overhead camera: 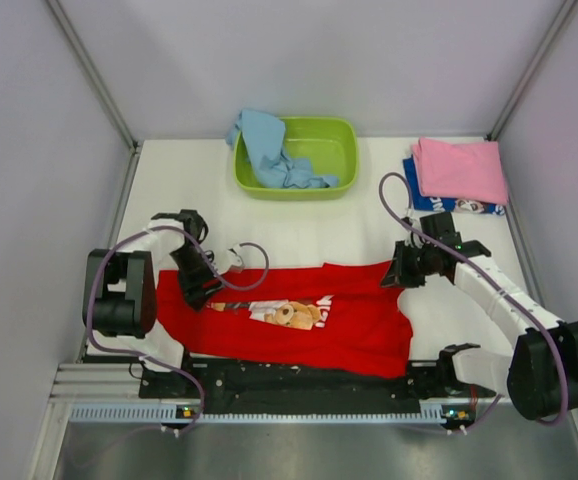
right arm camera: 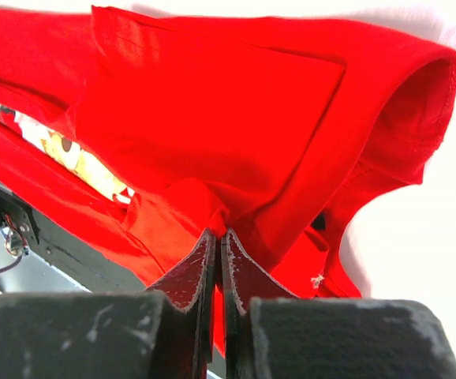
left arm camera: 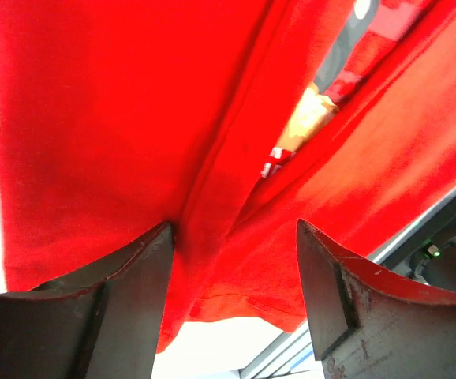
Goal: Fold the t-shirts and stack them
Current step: Fold the other side of the tshirt into a rectangle
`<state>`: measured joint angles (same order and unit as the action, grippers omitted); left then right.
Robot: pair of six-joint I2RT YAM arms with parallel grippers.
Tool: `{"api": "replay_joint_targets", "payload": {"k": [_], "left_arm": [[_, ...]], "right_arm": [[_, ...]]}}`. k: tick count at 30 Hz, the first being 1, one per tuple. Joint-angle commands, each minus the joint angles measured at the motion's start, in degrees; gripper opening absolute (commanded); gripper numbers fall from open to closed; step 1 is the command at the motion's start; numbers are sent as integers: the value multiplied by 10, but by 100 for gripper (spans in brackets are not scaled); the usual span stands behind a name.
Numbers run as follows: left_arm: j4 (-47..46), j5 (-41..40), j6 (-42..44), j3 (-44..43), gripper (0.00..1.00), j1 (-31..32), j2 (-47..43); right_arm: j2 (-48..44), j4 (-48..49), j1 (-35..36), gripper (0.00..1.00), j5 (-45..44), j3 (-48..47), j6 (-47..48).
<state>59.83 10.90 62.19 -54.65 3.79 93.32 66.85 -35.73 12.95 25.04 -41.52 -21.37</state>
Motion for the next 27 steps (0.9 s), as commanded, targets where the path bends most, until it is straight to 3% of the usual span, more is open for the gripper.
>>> {"api": "replay_joint_targets", "payload": {"k": [1,4,14,19,24,27], "left_arm": [[61,38,22,-3,67,-2,-20],[71,55,34,3,66,-1,-51],[105,36,42,13,64,-1,-31],[3,-1,5,30,61,-1,-45],[-35,-5,8,42,46,-1,-62],[3,2,23,40,24,-1,-59]], "right_arm": [[-10,2,-4,0,-10,3,13],[-1,2,-5,0,-3,1,16],[-8,3,-4,0,-6,3,17],[-12,2,-5,0,-3,3,19],[-11,2,-5,0,-2,3,19],[-11,2,-5,0,-4,4,19]]}}
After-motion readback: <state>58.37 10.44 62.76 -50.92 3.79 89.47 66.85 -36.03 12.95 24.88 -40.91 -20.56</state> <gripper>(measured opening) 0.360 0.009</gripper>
